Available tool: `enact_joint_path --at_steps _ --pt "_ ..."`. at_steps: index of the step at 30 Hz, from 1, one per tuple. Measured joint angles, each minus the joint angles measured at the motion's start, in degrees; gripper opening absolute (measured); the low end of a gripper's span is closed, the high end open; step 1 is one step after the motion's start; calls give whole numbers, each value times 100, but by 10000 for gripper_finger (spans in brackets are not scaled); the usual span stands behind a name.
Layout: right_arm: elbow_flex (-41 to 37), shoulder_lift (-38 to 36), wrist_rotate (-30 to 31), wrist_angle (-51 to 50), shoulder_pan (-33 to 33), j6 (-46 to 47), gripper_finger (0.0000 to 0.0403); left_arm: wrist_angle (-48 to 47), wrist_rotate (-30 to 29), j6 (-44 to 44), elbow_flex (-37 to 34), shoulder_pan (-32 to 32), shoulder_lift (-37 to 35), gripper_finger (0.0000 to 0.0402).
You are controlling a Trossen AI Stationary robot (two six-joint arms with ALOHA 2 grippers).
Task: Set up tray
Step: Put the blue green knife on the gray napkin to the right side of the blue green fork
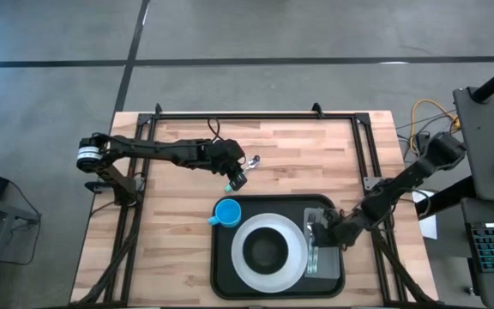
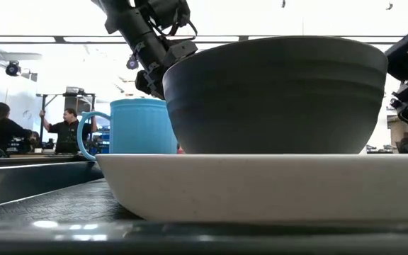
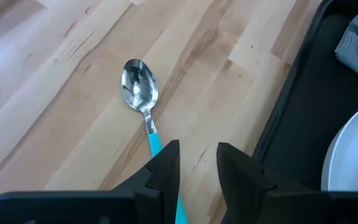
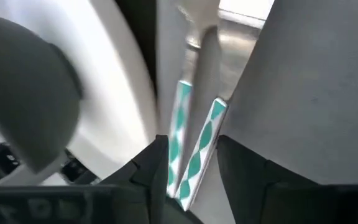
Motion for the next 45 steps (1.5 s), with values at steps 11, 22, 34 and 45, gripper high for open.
enact_joint_path --at_steps 11,22,34,45 --pt "2 -802 671 -305 -2 -141 125 -204 2 -4 0 42 2 87" --pt "0 -1188 863 -922 -18 -18 116 -221 4 -2 2 194 2 87" --pt "150 -643 898 -712 -433 -453 89 -186 4 -2 2 459 2 87" --pt "494 57 451 -760 -767 -596 86 -63 7 -2 2 492 4 87"
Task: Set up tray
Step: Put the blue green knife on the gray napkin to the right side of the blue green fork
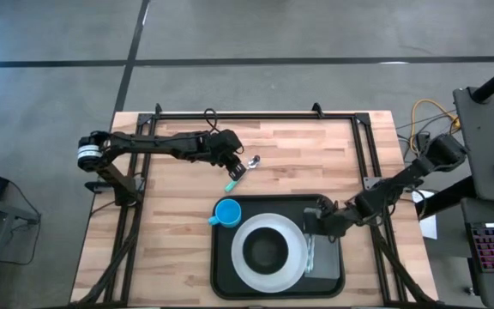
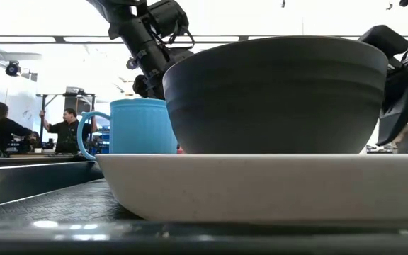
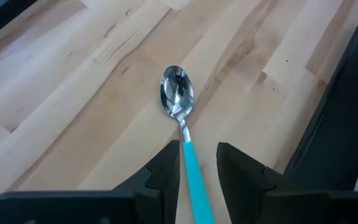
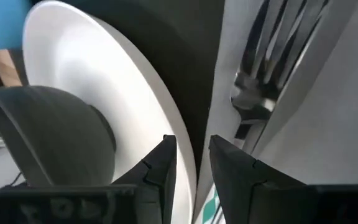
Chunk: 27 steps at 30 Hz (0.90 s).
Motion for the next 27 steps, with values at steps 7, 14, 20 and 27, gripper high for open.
enact_joint_path --at_steps 7,14,20,27 --pt "139 -43 -201 -243 17 -90 84 1 24 0 0 0 0 87" --pt "329 -46 -432 -1070 26 0 81 17 55 2 0 24 0 87" --pt "517 -117 -529 -1634 42 -4 77 17 66 2 0 26 0 87" --pt "935 -135 -526 -2431 46 -153 77 17 68 5 0 26 0 87"
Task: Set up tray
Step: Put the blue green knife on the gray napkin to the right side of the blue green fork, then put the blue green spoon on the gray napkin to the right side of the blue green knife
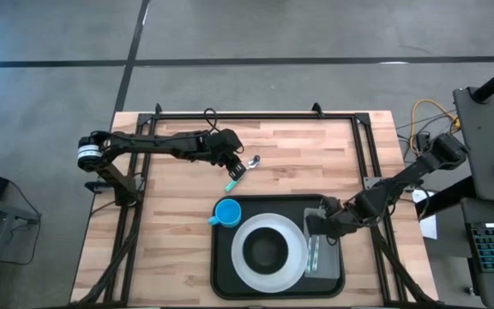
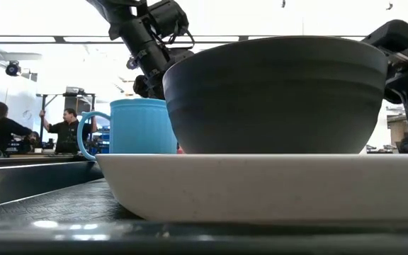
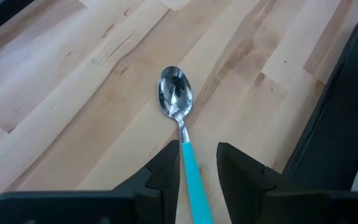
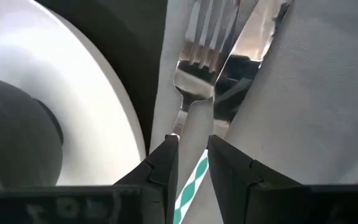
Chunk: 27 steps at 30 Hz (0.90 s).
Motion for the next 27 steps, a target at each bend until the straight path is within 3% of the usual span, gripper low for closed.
enact_joint_path --at_steps 11,27 --pt "690 -11 423 -1431 -4 -406 77 2 48 127 -2 52 32 87" --pt "754 -15 481 -1453 -82 -756 129 946 279 -45 10 66 985 87"
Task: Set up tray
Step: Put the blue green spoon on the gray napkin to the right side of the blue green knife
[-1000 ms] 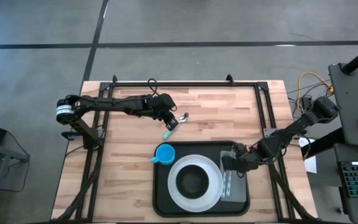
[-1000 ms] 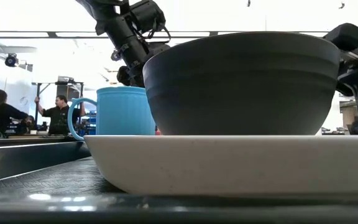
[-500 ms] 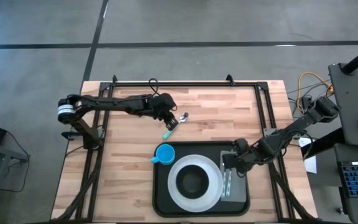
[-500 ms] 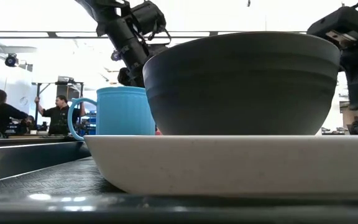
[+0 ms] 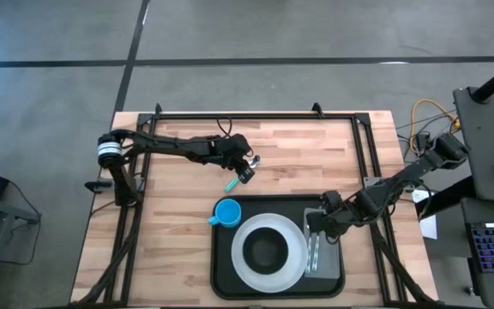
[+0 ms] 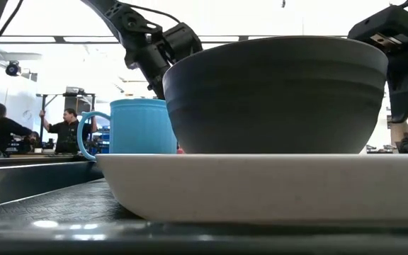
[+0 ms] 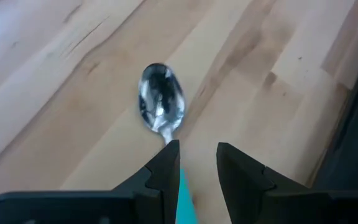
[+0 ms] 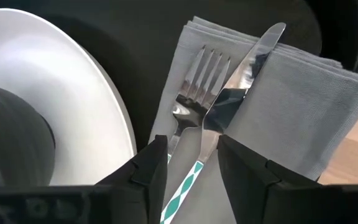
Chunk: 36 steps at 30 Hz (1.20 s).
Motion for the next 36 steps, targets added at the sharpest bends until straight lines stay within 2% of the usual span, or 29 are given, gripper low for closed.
enact_joint_path --at_steps 8,17,20,27,36 --pt "-3 0 -11 -2 -4 0 145 -312 -5 -25 -71 2 134 92" --pt "-76 9 33 -10 -4 -15 149 -207 -134 -688 -261 6 132 169" --pt "-88 9 35 -18 -5 -13 150 -255 -130 -772 -202 6 132 182" --pt "-93 11 35 -15 -89 -6 150 -819 -121 -763 379 8 499 184" --pt "-95 11 25 3 -149 -41 151 -2654 -52 -686 1843 30 1713 185"
